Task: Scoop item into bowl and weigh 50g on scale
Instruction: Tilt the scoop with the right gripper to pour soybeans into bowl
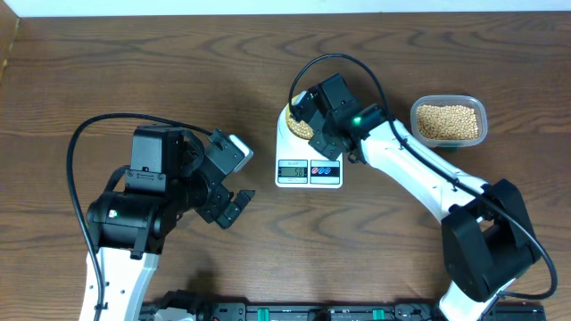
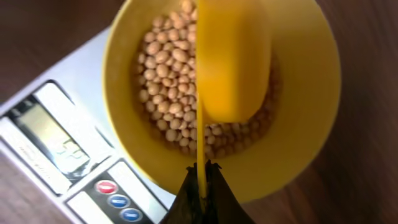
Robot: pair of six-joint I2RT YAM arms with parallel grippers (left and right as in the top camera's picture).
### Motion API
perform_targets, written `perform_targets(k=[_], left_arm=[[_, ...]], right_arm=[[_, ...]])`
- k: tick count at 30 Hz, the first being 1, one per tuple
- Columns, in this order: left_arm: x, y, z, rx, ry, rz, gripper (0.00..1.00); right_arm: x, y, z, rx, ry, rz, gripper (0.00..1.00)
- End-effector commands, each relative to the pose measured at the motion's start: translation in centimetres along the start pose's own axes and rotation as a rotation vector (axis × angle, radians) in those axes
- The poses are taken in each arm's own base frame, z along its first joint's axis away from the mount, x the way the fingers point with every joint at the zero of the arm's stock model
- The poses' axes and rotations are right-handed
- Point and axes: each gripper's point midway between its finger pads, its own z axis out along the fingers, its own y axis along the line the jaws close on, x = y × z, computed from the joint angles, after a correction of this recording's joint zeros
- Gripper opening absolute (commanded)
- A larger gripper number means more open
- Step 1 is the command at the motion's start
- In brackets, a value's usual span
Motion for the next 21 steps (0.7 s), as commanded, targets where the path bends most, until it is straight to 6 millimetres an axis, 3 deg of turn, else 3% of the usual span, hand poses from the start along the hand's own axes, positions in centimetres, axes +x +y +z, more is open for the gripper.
perform_targets(k=[1, 8, 21], left_arm=[[-0.5, 0.3, -0.5, -0.014, -0.012, 0.019, 0.99], [-0.5, 0.3, -0.5, -0.014, -0.012, 0.019, 0.99], [-0.5, 0.3, -0.5, -0.014, -0.012, 0.019, 0.99]], right_arm=[[-0.7, 1.3, 0.1, -0.065, -0.021, -0.016, 0.01], [-0.1, 1.2, -0.2, -0.080, 0.012, 0.037, 0.01], [-1.6, 1.6, -2.5, -0.305, -0.070, 0.138, 0.01]])
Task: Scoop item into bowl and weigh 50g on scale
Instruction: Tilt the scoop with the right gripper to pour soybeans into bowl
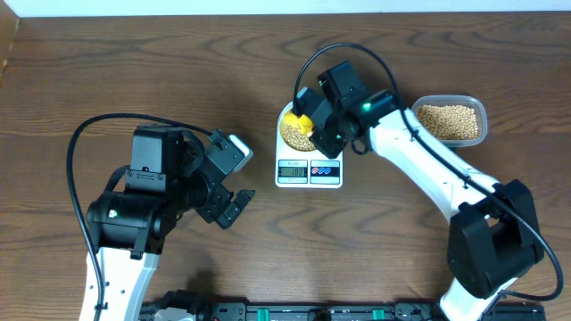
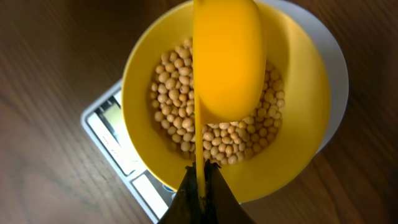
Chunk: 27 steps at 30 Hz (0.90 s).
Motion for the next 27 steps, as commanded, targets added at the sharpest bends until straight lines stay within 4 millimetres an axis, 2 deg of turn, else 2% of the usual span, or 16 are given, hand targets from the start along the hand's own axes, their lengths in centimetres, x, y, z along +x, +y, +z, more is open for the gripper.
perform_targets(k=[1, 10, 17, 22, 27], left_arm=[[-0.5, 0.3, -0.5, -0.014, -0.012, 0.019, 0.99], [-0.5, 0.3, -0.5, -0.014, -0.012, 0.019, 0.99], [-0.5, 0.3, -0.5, -0.014, -0.012, 0.019, 0.99], [-0.5, 0.3, -0.5, -0.014, -0.012, 0.019, 0.99], [-0.5, 0.3, -0.5, -0.014, -0.012, 0.019, 0.99]], right_arm=[[-0.5, 0.5, -0.2, -0.089, -0.032, 0.063, 0.01], [-0.3, 0.8, -1.0, -0.210, -0.061, 0.156, 0.01], [0.7, -3.3, -0.5, 0.061, 0.006, 0.122, 0.01], [0.1, -4.0, -0.4, 0.095, -0.018, 0.108, 0.01], [0.4, -5.0, -0.2, 0.151, 0.004, 0.090, 0.01]])
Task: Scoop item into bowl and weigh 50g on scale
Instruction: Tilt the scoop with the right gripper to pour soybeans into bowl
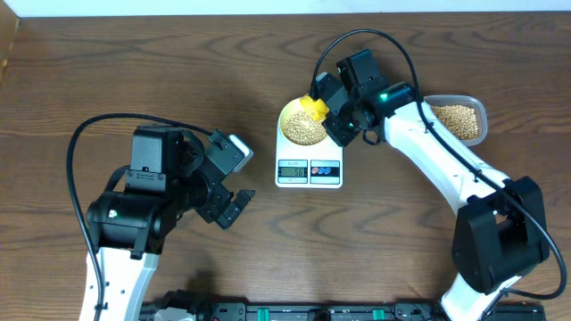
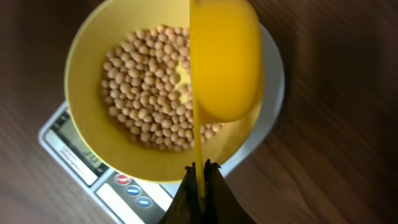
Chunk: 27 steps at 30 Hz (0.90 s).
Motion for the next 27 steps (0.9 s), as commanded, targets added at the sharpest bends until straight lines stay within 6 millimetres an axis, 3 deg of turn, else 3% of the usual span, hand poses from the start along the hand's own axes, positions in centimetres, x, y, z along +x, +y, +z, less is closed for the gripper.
perform_targets(k=[1, 9, 20, 27], left_arm=[[-0.5, 0.3, -0.5, -0.014, -0.012, 0.019, 0.99], [-0.5, 0.3, -0.5, -0.014, -0.012, 0.019, 0.99], [-0.5, 0.3, -0.5, -0.014, -0.012, 0.019, 0.99], [-0.5, 0.3, -0.5, -0.014, -0.012, 0.019, 0.99]], right_arm=[[-0.3, -1.3, 0.4, 0.080, 0.014, -0.022, 0.01], [-1.0, -2.4, 0.3, 0.141, -0.010, -0.031, 0.01], [-0.9, 0.0, 0.7, 0.106, 0.019, -0.138, 0.01], [0.1, 0.3, 0.7, 0.092, 0.059, -0.135, 0.01]])
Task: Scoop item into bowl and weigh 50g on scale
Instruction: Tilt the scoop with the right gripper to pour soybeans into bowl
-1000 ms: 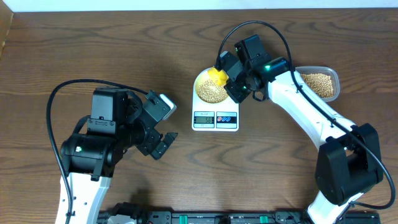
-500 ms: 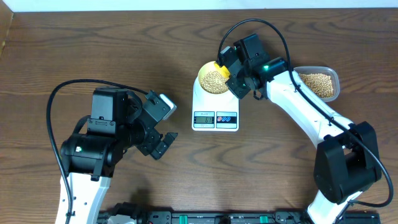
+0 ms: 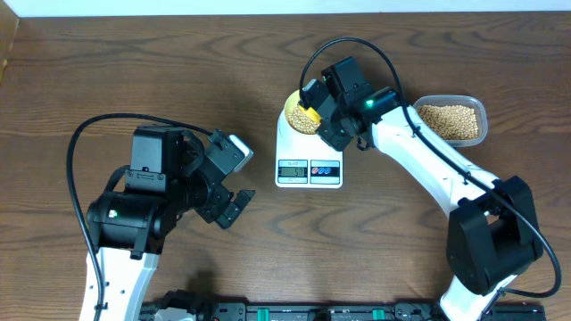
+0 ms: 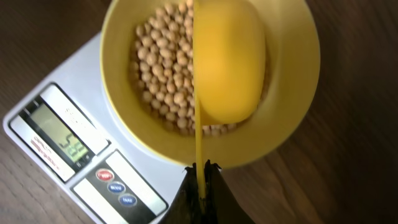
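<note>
A yellow bowl (image 4: 124, 93) (image 3: 294, 119) of soybeans stands on the white scale (image 4: 93, 162) (image 3: 309, 165), whose display (image 4: 59, 138) is lit. My right gripper (image 4: 200, 171) (image 3: 319, 116) is shut on the thin handle of a yellow scoop (image 4: 230, 68), which hangs over the bowl's right half with its rounded back towards the camera. My left gripper (image 3: 234, 207) hangs open to the left of the scale, holding nothing.
A clear tub (image 3: 451, 120) of soybeans sits at the right of the scale. The right arm's black cable (image 3: 357, 45) loops over the table behind the bowl. Bare brown wood lies between the left arm and the scale.
My right gripper has moved left with the scoop, from the bowl's right rim to over the bowl. The left arm has not moved.
My right gripper held the scoop over the beans in the bowl at the first two moments. It then stood further right, with the scoop over the bowl's right rim. Now it is back over the bowl. The left gripper stayed open and still.
</note>
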Robot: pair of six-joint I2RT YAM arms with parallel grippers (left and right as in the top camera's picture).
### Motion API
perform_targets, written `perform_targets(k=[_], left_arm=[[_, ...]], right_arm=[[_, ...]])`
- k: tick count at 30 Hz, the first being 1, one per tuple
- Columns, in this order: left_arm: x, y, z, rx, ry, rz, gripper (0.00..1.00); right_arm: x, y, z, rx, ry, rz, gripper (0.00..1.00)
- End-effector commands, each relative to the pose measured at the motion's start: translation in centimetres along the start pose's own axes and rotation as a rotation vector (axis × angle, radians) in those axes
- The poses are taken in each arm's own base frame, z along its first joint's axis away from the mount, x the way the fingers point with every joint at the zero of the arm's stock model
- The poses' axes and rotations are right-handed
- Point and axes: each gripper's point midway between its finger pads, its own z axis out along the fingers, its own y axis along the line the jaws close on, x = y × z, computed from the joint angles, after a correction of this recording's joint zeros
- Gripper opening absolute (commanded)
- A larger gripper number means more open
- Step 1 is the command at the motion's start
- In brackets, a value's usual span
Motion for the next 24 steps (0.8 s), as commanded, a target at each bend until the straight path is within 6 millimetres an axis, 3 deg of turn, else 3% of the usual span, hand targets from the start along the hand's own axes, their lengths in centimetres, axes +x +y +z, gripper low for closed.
perform_targets(k=[1, 8, 24], left_arm=[[-0.5, 0.3, -0.5, -0.014, -0.012, 0.019, 0.99], [-0.5, 0.3, -0.5, -0.014, -0.012, 0.019, 0.99], [-0.5, 0.3, -0.5, -0.014, -0.012, 0.019, 0.99]], right_arm=[[-0.2, -0.2, 0.0, 0.003, 0.004, -0.012, 0.01], [-0.3, 1.6, -0.1, -0.097, -0.010, -0.008, 0.01], [-0.9, 2.9, -0.5, -0.233, -0.060, 0.094, 0.01]])
